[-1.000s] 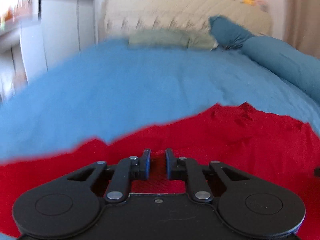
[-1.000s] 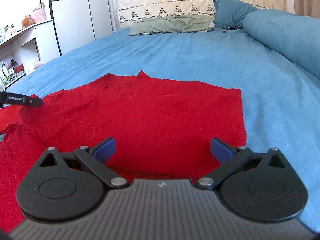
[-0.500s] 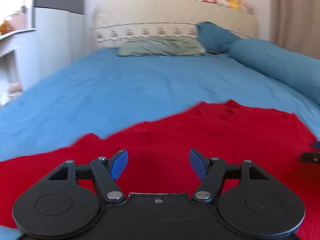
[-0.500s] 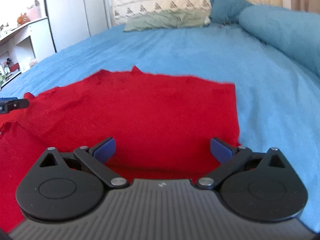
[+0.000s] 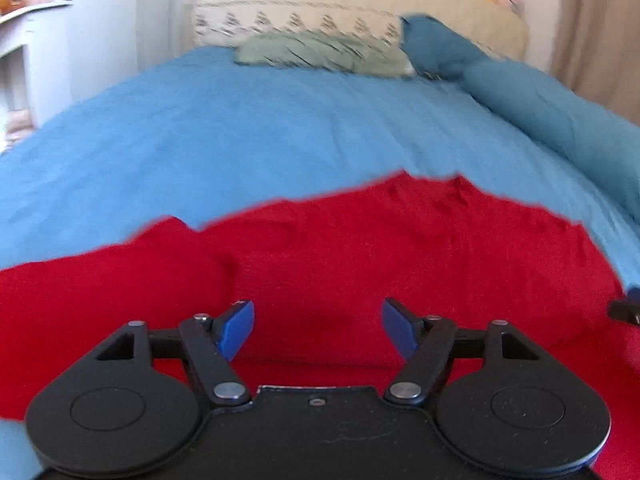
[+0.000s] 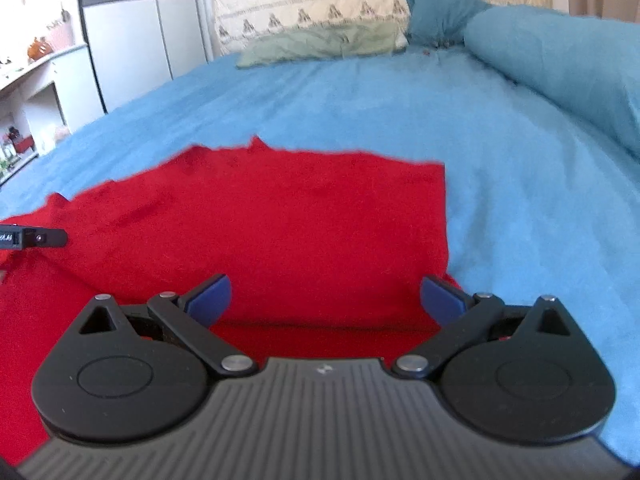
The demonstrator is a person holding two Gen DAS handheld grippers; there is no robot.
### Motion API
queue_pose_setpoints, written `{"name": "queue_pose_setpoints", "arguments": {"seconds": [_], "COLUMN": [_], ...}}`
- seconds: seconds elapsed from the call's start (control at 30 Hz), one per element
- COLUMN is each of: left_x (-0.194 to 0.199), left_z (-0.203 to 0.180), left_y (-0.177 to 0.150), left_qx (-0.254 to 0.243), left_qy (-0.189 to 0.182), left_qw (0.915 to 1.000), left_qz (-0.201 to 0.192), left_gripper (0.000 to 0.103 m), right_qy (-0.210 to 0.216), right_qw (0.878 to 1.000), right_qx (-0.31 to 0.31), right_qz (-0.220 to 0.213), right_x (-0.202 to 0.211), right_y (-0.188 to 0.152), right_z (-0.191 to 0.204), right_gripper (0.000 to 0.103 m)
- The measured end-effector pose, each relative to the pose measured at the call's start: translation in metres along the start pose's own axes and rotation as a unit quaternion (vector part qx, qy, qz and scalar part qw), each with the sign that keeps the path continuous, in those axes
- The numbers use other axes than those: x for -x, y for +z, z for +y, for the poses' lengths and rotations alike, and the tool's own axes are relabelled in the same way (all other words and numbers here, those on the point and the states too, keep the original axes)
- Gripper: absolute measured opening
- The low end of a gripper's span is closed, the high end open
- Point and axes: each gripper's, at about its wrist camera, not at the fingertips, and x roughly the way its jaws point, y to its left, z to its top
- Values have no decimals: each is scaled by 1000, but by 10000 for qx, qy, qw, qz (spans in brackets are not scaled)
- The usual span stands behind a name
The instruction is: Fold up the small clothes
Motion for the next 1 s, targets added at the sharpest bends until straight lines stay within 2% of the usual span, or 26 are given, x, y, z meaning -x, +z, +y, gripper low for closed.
{"name": "queue_pose_setpoints", "arguments": {"seconds": [0.07, 0.17, 0.33, 0.47, 0.53, 0.6, 0.67, 0.77, 0.83, 1.0], "left_x": [19, 66, 122, 142, 149, 153, 151, 139, 134, 124], "left_z": [11, 38, 113, 184, 211, 235, 257, 282, 293, 306], "left_y": [11, 18, 13, -13, -26, -40, -56, -73, -81, -72], "left_qx": [288, 614, 1333, 2038, 2314, 2584, 2833, 3125, 3355, 3248], "left_qy": [88, 221, 743, 1205, 1404, 1517, 1533, 1643, 1629, 1767], "left_qw": [9994, 9969, 9864, 9696, 9607, 9521, 9454, 9351, 9271, 9273], "left_qz": [-186, -447, -612, -619, -615, -606, -501, -306, -366, -580], "left_gripper": [95, 101, 103, 102, 100, 93, 78, 62, 60, 58], "right_qy": [13, 166, 480, 796, 926, 1003, 1074, 1093, 1083, 1037], "right_qw": [9999, 9995, 9974, 9955, 9946, 9938, 9929, 9921, 9918, 9920], "right_qx": [107, 286, 539, 485, 408, 384, 378, 457, 500, 520], "right_qz": [-51, -18, 50, 152, 237, 295, 353, 424, 465, 498], "right_x": [17, 40, 56, 49, 43, 37, 32, 23, 17, 8], "right_y": [8, 22, 28, 23, 19, 15, 11, 9, 8, 6], "right_z": [11, 34, 82, 114, 128, 141, 152, 167, 172, 174], "right_gripper": [103, 103, 103, 103, 103, 103, 103, 103, 103, 103]}}
